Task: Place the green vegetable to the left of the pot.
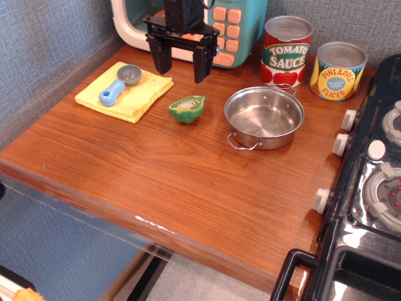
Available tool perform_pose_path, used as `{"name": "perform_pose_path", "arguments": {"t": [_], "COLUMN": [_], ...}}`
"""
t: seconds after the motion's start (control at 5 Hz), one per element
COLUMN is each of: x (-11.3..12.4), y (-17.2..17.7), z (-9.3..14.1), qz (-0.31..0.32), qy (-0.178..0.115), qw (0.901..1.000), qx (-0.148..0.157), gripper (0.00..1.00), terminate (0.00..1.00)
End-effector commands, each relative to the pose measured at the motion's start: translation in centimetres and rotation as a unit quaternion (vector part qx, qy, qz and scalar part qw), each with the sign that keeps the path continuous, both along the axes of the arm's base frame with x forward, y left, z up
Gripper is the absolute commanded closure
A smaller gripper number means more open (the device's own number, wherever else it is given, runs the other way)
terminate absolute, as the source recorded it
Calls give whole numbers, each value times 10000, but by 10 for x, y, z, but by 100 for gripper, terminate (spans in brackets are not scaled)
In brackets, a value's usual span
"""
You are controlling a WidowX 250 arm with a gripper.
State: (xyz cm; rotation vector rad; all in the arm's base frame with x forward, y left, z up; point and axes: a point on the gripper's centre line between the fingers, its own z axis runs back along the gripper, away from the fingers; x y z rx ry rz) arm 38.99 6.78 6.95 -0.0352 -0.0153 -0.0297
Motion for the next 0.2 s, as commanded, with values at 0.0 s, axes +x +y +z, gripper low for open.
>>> {"name": "perform_pose_path", "arguments": {"t": [0.0], "x": [1], "y": [3], "z": [33], "qz": [15], "qy": [-404], "qw": [9992], "qx": [78], "gripper": [0], "terminate": [100]}}
